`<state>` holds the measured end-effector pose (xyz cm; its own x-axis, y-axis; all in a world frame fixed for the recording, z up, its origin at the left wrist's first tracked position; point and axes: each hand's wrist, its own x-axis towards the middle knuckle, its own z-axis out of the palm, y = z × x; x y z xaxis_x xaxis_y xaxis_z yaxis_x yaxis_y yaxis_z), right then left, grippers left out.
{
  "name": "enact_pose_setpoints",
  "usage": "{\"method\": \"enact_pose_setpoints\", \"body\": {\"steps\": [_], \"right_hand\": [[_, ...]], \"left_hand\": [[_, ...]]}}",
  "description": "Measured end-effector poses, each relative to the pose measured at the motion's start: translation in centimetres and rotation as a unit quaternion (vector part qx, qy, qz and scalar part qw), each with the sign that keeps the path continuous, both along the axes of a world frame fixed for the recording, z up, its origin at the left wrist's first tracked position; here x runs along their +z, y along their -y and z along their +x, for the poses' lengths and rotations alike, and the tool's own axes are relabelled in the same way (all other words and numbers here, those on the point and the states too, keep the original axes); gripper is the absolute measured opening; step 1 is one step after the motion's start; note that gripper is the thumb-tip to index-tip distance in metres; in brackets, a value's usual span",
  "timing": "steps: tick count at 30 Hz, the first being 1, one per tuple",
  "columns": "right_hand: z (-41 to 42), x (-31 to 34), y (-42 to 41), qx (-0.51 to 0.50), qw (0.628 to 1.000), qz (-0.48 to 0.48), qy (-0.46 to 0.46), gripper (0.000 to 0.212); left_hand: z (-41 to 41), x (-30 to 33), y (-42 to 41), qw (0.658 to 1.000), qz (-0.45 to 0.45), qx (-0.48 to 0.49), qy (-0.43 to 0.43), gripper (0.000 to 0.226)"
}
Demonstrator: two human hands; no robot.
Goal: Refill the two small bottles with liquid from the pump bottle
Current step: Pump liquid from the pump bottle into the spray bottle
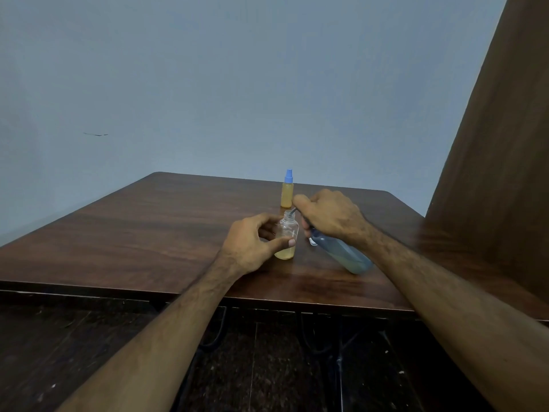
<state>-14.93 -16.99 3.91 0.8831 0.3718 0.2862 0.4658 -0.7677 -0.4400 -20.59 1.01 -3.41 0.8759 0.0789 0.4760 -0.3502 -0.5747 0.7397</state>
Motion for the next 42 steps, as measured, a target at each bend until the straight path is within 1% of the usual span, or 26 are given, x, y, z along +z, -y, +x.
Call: {"method": "enact_pose_setpoints", "body": {"steps": [4,9,12,15,20,24,28,30,37,42], "right_hand": [[-0.14,0.08,0.02,0.000,1.000,0.001,-0.013,0.061],[-0.01,0.02,0.12,-0.008,0.999,-0.032,-0.008,0.067],[-0.13,0.02,0.10,-0.001,1.000,-0.027,-0.006,0.063],[-0.18,0.07,0.03,0.004,1.000,-0.009,0.000,0.060],[-0.08,0.02,-0.04,0.007,1.000,-0.005,-0.017,0.061],[0.21,-0.05,0.11,-0.007,1.000,-0.005,-0.022,0.066],[-0.10,-0.02,0.07,-0.013,1.000,-0.006,0.002,0.057],[-0.11,-0.09,-0.09,-0.017,1.000,-0.007,0.013,0.058],[0.01,-0.07,-0.19,-0.010,1.000,-0.012,-0.001,0.064],[0.14,-0.17,0.02,-0.022,1.000,-0.015,-0.007,0.064]], "left_hand": [[0.01,0.02,-0.05,1.000,0.001,-0.001,0.000,0.057],[0.00,-0.07,-0.03,1.000,-0.011,-0.006,-0.003,0.057],[-0.06,-0.09,0.00,1.000,-0.009,-0.004,-0.004,0.061],[-0.04,-0.09,0.00,1.000,-0.010,-0.006,-0.004,0.060],[-0.10,-0.05,-0.02,1.000,-0.014,-0.004,-0.004,0.058],[-0.15,0.00,-0.02,1.000,-0.013,-0.004,-0.004,0.058],[-0.17,0.04,0.05,1.000,-0.011,-0.005,-0.001,0.059],[-0.19,0.04,0.03,1.000,-0.009,-0.006,-0.003,0.060],[-0.16,0.00,-0.03,1.000,-0.008,-0.002,-0.001,0.057],[-0.04,-0.06,-0.01,1.000,-0.018,-0.005,-0.001,0.055]]}}
